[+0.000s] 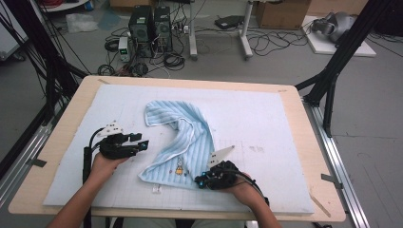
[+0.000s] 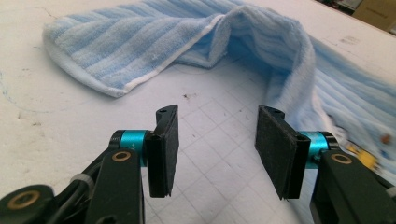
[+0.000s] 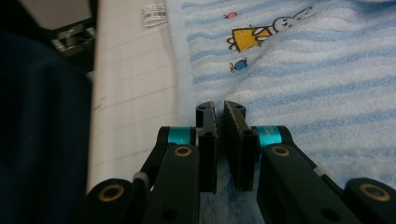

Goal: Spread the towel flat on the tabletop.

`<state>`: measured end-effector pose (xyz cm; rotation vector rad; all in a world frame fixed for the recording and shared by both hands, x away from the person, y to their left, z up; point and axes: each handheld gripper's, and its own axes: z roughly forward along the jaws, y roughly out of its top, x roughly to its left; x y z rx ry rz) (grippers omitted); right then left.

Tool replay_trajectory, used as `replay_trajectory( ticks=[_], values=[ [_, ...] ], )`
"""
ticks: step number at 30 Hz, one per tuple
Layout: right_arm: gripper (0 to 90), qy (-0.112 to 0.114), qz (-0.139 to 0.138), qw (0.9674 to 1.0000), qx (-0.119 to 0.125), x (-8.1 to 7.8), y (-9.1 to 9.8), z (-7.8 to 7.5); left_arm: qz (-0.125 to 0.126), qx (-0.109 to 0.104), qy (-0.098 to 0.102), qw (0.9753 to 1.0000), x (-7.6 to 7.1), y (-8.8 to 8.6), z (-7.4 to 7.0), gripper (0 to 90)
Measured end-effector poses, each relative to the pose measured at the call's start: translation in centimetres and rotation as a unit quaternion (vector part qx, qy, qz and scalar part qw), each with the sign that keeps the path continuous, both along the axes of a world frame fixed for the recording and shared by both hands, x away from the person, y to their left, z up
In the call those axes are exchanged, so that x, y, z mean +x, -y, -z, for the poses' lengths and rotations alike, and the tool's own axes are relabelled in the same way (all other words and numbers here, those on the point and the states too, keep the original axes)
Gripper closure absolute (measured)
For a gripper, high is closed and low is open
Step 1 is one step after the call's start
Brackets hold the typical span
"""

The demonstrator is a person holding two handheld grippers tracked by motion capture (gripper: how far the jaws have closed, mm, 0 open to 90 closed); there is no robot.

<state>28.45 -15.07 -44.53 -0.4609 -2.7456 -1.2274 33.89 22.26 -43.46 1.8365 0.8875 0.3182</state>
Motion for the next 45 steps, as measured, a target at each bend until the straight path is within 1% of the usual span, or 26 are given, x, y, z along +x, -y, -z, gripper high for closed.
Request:
replay_trajectory(
  ticks=[1, 2, 3, 4, 5, 6, 7, 8, 9, 10, 11, 12, 13, 14, 18, 22, 25, 26, 28, 30, 32, 33, 35, 37, 40, 45],
  values=[
    [79.9, -0.002, 0.001, 0.9999, 0.011, -0.4, 0.5, -0.1, 0.000, 0.003, -0.001, 1.0000, 0.1, 0.1, 0.0, 49.3],
    [75.6, -0.002, 0.001, 0.9999, 0.011, -0.4, 0.5, -0.1, -0.002, 0.003, -0.001, 1.0000, 0.2, 0.2, -0.1, 49.3],
    [70.1, -0.006, 0.010, 0.9997, 0.022, -0.4, 0.8, -0.2, -0.005, 0.000, 0.004, 1.0000, 0.3, 0.3, -0.1, 49.2],
    [66.4, -0.007, 0.026, 0.9991, 0.033, -0.2, 1.1, -0.5, -0.009, -0.005, 0.008, 0.9999, 0.4, 0.4, -0.1, 49.3],
    [57.1, 0.010, 0.067, 0.9961, 0.057, 0.5, 1.8, -1.0, -0.010, -0.007, 0.008, 0.9999, 0.6, 0.6, -0.2, 49.2],
    [57.1, 0.010, 0.067, 0.9961, 0.057, 0.5, 1.8, -1.0, -0.008, -0.006, 0.005, 0.9999, 0.8, 0.9, -0.3, 49.2],
    [49.8, 0.031, 0.121, 0.9901, 0.065, 1.4, 2.5, -1.4, -0.009, -0.007, 0.008, 0.9999, 1.0, 1.1, -0.5, 48.8],
    [49.8, 0.031, 0.121, 0.9901, 0.065, 1.4, 2.5, -1.4, -0.009, -0.009, 0.010, 0.9999, 1.2, 1.4, -0.6, 48.8],
    [48.5, 0.037, 0.144, 0.9868, 0.064, 1.8, 2.7, -1.6, -0.008, -0.013, 0.013, 0.9998, 1.5, 1.9, -0.8, 48.8],
    [46.1, 0.056, 0.203, 0.9756, 0.061, 2.6, 3.4, -1.7, -0.008, -0.019, 0.014, 0.9997, 1.7, 2.3, -1.0, 47.9],
    [46.1, 0.059, 0.220, 0.9720, 0.059, 2.8, 3.7, -1.6, -0.007, -0.021, 0.014, 0.9996, 2.0, 2.8, -1.1, 47.2],
    [46.1, 0.059, 0.220, 0.9720, 0.059, 2.8, 3.7, -1.6, -0.004, -0.022, 0.014, 0.9996, 2.3, 3.4, -1.3, 47.2],
    [45.5, 0.062, 0.243, 0.9666, 0.053, 3.0, 4.3, -1.6, 0.001, -0.020, 0.014, 0.9997, 2.7, 4.0, -1.4, 45.9],
    [45.5, 0.062, 0.243, 0.9666, 0.053, 3.0, 4.3, -1.6, 0.000, -0.022, 0.018, 0.9996, 2.9, 4.6, -1.5, 45.9],
    [44.5, 0.066, 0.257, 0.9623, 0.061, 2.9, 5.1, -1.6, 0.007, -0.022, 0.013, 0.9996, 4.1, 7.2, -1.7, 42.6],
    [42.9, 0.071, 0.266, 0.9595, 0.057, 3.0, 5.4, -1.6, 0.016, -0.014, 0.002, 0.9998, 5.2, 9.6, -1.6, 39.3],
    [42.6, 0.073, 0.274, 0.9573, 0.056, 3.0, 5.5, -1.6, 0.013, -0.005, -0.012, 0.9998, 5.9, 11.0, -0.9, 36.4],
    [42.6, 0.075, 0.276, 0.9566, 0.057, 3.0, 5.6, -1.6, 0.011, 0.005, -0.020, 0.9997, 6.2, 11.4, -0.5, 36.4],
    [42.6, 0.075, 0.277, 0.9561, 0.057, 3.1, 5.6, -1.6, 0.015, 0.024, -0.036, 0.9989, 6.6, 11.8, 0.3, 39.3],
    [42.6, 0.073, 0.278, 0.9563, 0.056, 3.1, 5.6, -1.5, 0.031, 0.055, -0.045, 0.9970, 6.6, 11.9, 0.8, 59.2],
    [42.6, 0.076, 0.276, 0.9567, 0.053, 3.1, 5.6, -1.5, 0.042, 0.071, -0.051, 0.9952, 6.5, 11.7, 0.9, 73.5],
    [42.6, 0.077, 0.274, 0.9571, 0.053, 3.1, 5.6, -1.5, 0.044, 0.072, -0.057, 0.9948, 6.4, 11.5, 0.8, 76.9],
    [42.7, 0.074, 0.275, 0.9571, 0.052, 3.1, 5.6, -1.4, 0.048, 0.069, -0.063, 0.9945, 6.1, 10.9, 0.4, 80.1],
    [42.8, 0.076, 0.276, 0.9566, 0.053, 3.1, 5.6, -1.5, 0.046, 0.060, -0.052, 0.9957, 5.4, 10.0, 0.2, 81.7],
    [42.9, 0.077, 0.278, 0.9559, 0.055, 3.0, 5.6, -1.5, 0.048, 0.068, -0.054, 0.9951, 4.6, 8.0, 0.5, 84.0],
    [43.4, 0.078, 0.280, 0.9554, 0.053, 3.1, 5.2, -1.5, 0.025, 0.058, -0.055, 0.9965, 3.3, 4.6, 0.6, 85.2]
  ],
)
